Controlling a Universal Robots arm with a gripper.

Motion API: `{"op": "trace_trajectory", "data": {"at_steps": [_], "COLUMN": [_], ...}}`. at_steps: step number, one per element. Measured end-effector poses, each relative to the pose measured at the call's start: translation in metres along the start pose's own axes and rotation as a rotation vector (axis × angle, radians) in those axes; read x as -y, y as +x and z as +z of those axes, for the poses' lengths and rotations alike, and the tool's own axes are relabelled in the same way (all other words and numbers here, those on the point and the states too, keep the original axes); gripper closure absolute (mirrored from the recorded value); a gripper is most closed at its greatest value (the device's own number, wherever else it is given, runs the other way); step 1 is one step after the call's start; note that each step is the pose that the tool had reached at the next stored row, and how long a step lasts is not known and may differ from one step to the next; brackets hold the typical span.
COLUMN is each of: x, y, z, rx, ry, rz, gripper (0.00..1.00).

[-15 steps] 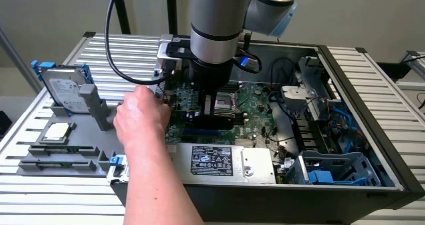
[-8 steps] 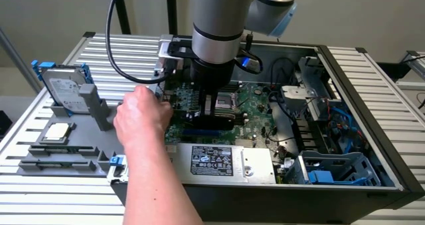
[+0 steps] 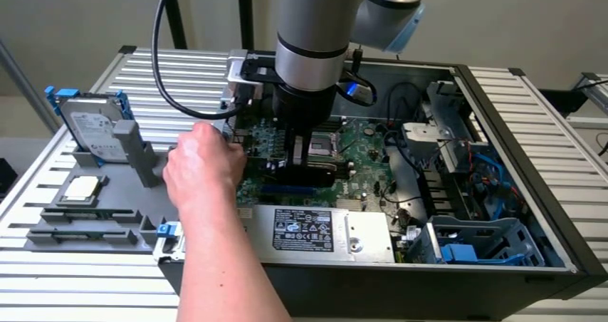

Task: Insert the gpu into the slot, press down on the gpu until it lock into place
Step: 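Insert the gpu into the slot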

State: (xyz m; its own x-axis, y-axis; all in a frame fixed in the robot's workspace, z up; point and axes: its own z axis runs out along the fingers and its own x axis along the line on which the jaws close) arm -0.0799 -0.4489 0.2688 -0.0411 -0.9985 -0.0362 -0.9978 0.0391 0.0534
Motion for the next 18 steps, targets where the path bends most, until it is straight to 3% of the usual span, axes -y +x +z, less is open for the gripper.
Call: {"op": "trace_trajectory", "data": {"at_steps": [8, 13, 18], "x": [0.0000, 0.0001, 0.0004], "y": [0.0000, -0.0001, 0.0000], "z": [0.0000, 0.0000, 0.0001], "rx": [-0.0019, -0.0028, -0.0031], "ry": [-0.0021, -0.0086, -0.0092], "rz": [0.001, 0.001, -0.001], "gripper": [0.74, 0.74, 0.74]}}
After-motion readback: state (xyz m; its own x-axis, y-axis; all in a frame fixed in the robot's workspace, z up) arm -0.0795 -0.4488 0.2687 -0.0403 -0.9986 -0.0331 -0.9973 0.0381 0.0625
